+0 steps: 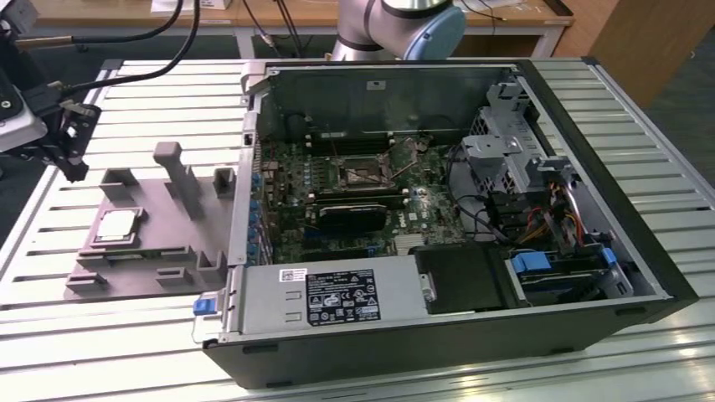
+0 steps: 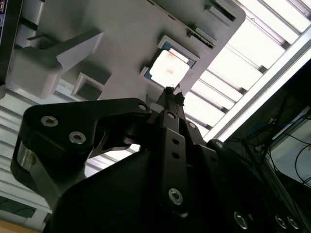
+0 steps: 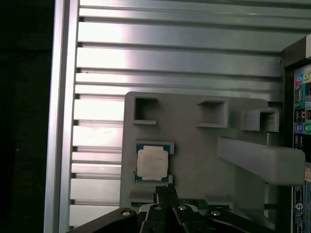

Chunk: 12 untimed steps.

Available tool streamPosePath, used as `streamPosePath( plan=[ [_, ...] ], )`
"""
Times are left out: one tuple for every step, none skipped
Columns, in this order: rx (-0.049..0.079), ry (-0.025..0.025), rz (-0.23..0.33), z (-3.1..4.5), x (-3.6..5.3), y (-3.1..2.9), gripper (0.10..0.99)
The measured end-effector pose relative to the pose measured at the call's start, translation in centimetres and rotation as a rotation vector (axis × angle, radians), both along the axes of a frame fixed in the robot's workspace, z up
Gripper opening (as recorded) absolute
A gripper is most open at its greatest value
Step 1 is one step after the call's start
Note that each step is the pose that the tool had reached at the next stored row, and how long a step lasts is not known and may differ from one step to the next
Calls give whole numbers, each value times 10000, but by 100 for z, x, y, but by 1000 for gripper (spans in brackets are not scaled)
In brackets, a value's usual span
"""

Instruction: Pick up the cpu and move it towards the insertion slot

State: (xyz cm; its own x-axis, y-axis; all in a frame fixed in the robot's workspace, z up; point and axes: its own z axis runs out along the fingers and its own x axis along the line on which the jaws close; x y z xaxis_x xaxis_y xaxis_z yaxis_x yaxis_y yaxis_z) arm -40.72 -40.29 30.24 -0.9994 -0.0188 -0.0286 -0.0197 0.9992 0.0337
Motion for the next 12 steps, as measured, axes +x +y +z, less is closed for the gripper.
streamPosePath(
  plan=[
    [-5, -1, -1, -17, -1, 0, 102],
    [-10, 0, -1, -36, -2, 0, 102],
    [-11, 1, -1, -54, -3, 0, 102],
    [-12, 1, -2, -72, -4, 0, 102],
    [-13, 2, -2, -89, -5, 0, 102],
    [-12, 1, -2, -108, -5, 0, 102],
    [-12, 1, -1, -126, -6, 0, 102],
    [-12, 0, -2, -144, -7, 0, 102],
    [-12, 0, -2, -162, -7, 0, 102],
    [-12, 0, -2, -182, -8, 0, 102],
    [-12, 0, -2, -200, -9, 0, 102],
    [-12, 1, -2, -218, -10, 0, 102]
  ],
)
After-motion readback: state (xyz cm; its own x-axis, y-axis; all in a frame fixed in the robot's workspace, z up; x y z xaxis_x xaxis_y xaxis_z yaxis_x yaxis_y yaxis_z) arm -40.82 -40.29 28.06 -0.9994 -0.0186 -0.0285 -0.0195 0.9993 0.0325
